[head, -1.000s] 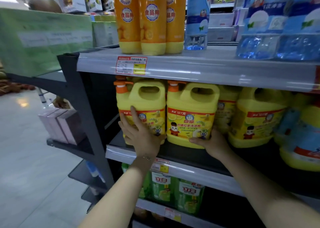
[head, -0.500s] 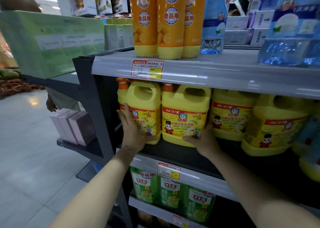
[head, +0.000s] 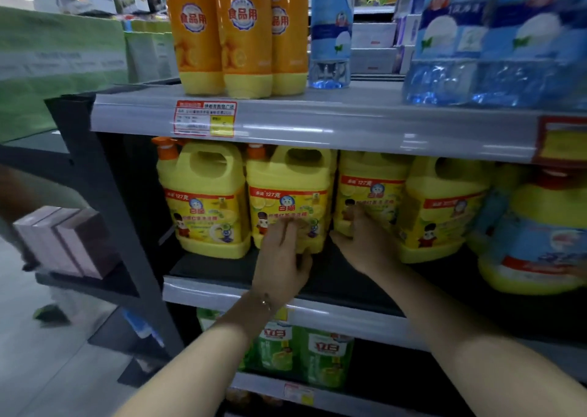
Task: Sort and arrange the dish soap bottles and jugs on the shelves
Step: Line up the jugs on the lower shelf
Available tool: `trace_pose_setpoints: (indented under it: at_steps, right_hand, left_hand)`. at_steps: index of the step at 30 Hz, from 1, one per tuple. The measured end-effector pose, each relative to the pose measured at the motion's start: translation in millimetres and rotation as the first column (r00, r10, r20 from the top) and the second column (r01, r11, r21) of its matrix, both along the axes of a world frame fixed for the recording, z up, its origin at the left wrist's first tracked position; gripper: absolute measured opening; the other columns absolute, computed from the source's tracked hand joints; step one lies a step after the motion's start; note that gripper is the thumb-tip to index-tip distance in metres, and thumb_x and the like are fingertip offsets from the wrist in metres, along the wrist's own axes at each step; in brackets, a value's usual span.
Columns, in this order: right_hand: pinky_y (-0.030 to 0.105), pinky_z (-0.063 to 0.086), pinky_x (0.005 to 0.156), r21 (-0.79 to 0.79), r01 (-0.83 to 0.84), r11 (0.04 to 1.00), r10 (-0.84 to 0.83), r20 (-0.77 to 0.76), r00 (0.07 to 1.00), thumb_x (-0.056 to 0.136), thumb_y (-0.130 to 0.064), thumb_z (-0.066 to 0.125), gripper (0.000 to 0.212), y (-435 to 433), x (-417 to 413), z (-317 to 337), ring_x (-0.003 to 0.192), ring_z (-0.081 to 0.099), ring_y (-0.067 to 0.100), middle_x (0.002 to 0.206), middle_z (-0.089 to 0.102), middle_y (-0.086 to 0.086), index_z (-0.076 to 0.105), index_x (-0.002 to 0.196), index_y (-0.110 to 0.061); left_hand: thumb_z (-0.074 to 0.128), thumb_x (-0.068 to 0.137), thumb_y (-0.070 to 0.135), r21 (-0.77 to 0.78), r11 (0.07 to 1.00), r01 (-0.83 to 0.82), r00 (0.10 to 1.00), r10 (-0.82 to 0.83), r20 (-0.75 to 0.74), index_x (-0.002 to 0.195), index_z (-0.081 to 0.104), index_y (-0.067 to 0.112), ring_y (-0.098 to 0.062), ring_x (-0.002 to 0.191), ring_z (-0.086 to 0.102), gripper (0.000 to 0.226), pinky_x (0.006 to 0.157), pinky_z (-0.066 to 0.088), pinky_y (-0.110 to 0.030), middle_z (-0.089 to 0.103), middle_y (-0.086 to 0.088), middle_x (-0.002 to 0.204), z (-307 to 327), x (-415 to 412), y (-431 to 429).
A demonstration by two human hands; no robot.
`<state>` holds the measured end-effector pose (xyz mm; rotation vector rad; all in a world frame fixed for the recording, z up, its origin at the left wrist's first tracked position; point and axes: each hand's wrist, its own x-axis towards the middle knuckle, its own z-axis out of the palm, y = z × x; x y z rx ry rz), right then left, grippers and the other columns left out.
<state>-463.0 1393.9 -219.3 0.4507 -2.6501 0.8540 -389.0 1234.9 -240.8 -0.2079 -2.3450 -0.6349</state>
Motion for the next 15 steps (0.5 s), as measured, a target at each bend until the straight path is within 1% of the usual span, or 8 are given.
trace_pose_setpoints:
  at_steps: [2,5,7,8,10,11,12,15]
  right_hand:
    - [0.025,0.036,0.061,0.01,0.055,0.998,-0.054,-0.067,0.996,0.087,-0.039,0.06,0.038,27.1,5.4,7.1,0.089,0.063,0.024,0.105,0.065,0.003,0.049,0.119,-0.021]
    - [0.028,0.044,0.065,0.048,0.067,0.997,-0.063,-0.082,0.995,0.087,-0.034,0.06,0.031,69.9,12.6,17.5,0.094,0.064,0.027,0.107,0.067,0.005,0.056,0.113,-0.018]
    - [0.028,0.045,0.069,0.067,0.081,0.994,-0.075,-0.087,0.993,0.087,-0.032,0.06,0.029,95.2,17.1,24.7,0.097,0.063,0.026,0.111,0.066,0.005,0.058,0.113,-0.017]
    - [0.028,0.045,0.069,0.085,0.095,0.992,-0.087,-0.09,0.992,0.087,-0.031,0.06,0.028,106.1,19.0,28.0,0.096,0.063,0.026,0.11,0.066,0.006,0.059,0.111,-0.016]
    - [0.031,0.048,0.071,0.125,0.121,0.985,-0.11,-0.088,0.99,0.087,-0.031,0.06,0.027,123.3,22.3,33.9,0.094,0.063,0.027,0.108,0.066,0.008,0.06,0.108,-0.015]
    - [0.034,0.05,0.073,0.14,0.13,0.982,-0.118,-0.089,0.989,0.087,-0.031,0.06,0.027,129.7,23.7,35.8,0.093,0.063,0.028,0.107,0.066,0.008,0.06,0.108,-0.015]
    - [0.035,0.051,0.073,0.147,0.133,0.98,-0.12,-0.094,0.988,0.087,-0.032,0.06,0.027,134.8,24.6,36.6,0.092,0.064,0.029,0.107,0.066,0.009,0.06,0.108,-0.015]
    - [0.028,0.044,0.066,0.115,0.138,0.984,-0.125,-0.112,0.986,0.086,-0.031,0.062,0.026,142.7,25.7,34.8,0.088,0.063,0.029,0.105,0.066,0.01,0.06,0.107,-0.015]
  left_hand:
    - [0.072,0.077,0.011,0.078,0.989,0.124,0.985,-0.132,0.111,0.124,0.048,0.003,-0.029,0.113,0.048,0.054,0.093,0.046,-0.043,0.049,-0.015,0.123,4.1,-19.2,30.8]
    - [0.074,0.081,0.022,0.273,0.934,0.229,0.927,-0.295,0.23,0.138,0.033,0.005,-0.024,0.127,0.042,0.072,0.104,0.039,-0.035,0.042,-0.012,0.137,7.8,-49.8,77.2]
    - [0.075,0.082,0.025,0.385,0.885,0.262,0.873,-0.387,0.298,0.139,0.033,0.007,-0.022,0.129,0.042,0.074,0.106,0.038,-0.033,0.044,-0.01,0.14,9.6,-66.9,105.4]
    - [0.076,0.081,0.025,0.435,0.866,0.249,0.857,-0.406,0.318,0.134,0.038,0.008,-0.02,0.124,0.046,0.068,0.101,0.041,-0.027,0.048,-0.008,0.134,10.9,-74.4,118.0]
    - [0.08,0.077,0.023,0.519,0.83,0.202,0.845,-0.416,0.336,0.114,0.045,0.013,-0.016,0.103,0.053,0.051,0.072,0.043,-0.01,0.055,0.001,0.11,16.4,-86.0,139.3]
    - [0.081,0.075,0.022,0.549,0.815,0.187,0.844,-0.419,0.335,0.109,0.048,0.013,-0.015,0.096,0.053,0.049,0.062,0.04,-0.009,0.056,0.003,0.101,19.2,-90.0,148.1]
    - [0.082,0.073,0.022,0.57,0.803,0.177,0.843,-0.422,0.333,0.111,0.05,0.01,-0.016,0.095,0.055,0.051,0.061,0.041,-0.012,0.059,0.001,0.101,21.0,-93.4,155.0]
    - [0.083,0.072,0.023,0.588,0.793,0.159,0.849,-0.414,0.328,0.119,0.052,0.008,-0.023,0.104,0.059,0.058,0.075,0.047,-0.029,0.063,-0.009,0.114,21.9,-96.9,163.3]
